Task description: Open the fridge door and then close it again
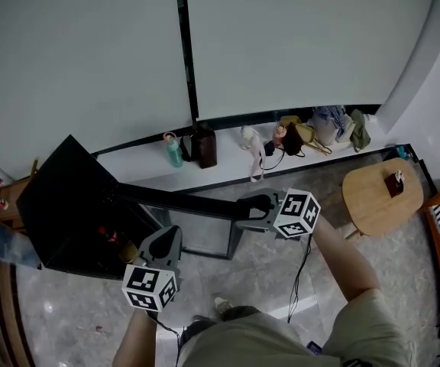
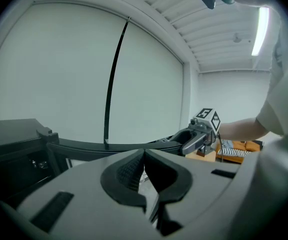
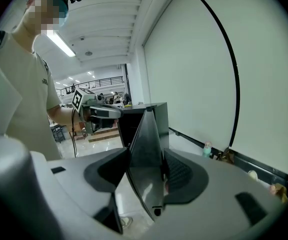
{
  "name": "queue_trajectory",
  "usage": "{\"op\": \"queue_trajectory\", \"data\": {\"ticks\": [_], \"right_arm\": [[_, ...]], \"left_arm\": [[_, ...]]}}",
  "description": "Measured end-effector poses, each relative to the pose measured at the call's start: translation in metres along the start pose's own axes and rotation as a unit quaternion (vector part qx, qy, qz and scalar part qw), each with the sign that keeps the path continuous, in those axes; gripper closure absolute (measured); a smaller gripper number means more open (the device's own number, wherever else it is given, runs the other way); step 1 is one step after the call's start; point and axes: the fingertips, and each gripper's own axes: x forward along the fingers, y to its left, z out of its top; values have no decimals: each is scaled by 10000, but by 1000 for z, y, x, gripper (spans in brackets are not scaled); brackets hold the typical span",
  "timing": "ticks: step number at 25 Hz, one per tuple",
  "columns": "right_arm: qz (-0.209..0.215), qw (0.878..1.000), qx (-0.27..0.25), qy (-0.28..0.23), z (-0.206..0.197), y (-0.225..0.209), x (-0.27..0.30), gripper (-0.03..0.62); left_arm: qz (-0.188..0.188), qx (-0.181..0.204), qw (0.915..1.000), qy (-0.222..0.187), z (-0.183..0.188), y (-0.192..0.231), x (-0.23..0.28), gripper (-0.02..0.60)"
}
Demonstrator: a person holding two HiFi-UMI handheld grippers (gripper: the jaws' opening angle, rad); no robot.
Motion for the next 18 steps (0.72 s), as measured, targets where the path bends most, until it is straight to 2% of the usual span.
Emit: {"op": "queue_trajectory", "data": {"ticks": [7,18], "right_arm": [[-94,9999,83,112,-1,33,7,375],[-307,9989,352,-24,1,89,20,375]], "left_arm": [[4,12,10000,-2,0,-4,-27,575],[146,-42,9999,36,-13,-11,-83,575]]}}
